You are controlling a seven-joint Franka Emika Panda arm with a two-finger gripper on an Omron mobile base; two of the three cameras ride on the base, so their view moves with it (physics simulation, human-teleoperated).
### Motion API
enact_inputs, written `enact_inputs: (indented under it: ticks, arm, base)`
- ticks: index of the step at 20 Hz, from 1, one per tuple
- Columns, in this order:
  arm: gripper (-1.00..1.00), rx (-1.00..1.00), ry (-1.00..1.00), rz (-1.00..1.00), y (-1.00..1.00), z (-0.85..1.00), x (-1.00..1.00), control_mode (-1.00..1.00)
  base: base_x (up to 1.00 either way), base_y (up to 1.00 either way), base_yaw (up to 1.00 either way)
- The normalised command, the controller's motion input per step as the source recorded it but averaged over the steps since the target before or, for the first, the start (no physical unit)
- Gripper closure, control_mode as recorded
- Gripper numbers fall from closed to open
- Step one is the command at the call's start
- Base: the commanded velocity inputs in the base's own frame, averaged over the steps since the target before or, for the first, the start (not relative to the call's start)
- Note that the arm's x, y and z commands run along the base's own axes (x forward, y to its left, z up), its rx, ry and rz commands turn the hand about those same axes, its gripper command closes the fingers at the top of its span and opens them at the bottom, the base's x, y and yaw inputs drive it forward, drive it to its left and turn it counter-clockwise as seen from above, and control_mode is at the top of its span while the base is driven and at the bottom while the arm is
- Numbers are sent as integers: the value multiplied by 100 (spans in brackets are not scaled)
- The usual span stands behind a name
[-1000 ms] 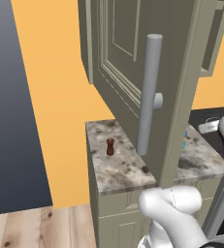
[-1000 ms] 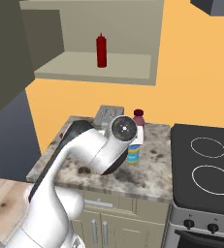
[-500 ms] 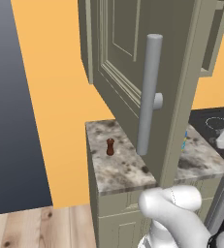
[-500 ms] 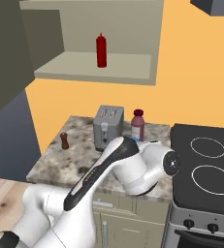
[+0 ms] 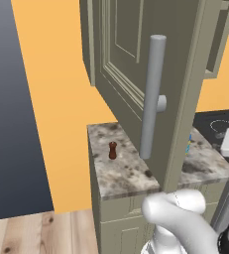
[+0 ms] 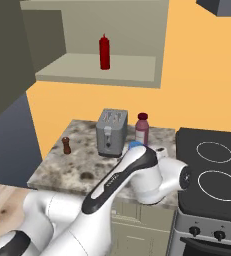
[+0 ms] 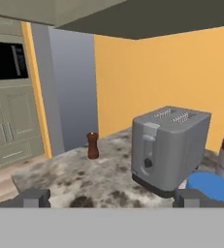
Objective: There are various items on the counter. Only move the condiments/shakers into the cabinet.
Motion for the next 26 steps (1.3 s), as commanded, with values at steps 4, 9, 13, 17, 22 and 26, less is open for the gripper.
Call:
enact_inputs:
  ticks: [4, 9, 13, 17, 22, 26]
  arm:
    - [-100, 0, 6, 11, -12, -4, 21, -100]
    - [-100, 0, 5, 13, -16, -18, 35, -100]
    - [-100, 0, 1, 14, -22, -33, 30, -100]
    - [-100, 0, -1, 11, -25, -33, 31, -100]
    - [-100, 0, -1, 5, -21, -18, 46, -100]
    - [-100, 0, 0, 4, -7, -9, 47, -100]
  base:
    - [0, 0, 0]
    - [0, 0, 0]
    - [0, 0, 0]
    - [0, 0, 0]
    - [0, 0, 0]
    - [0, 0, 0]
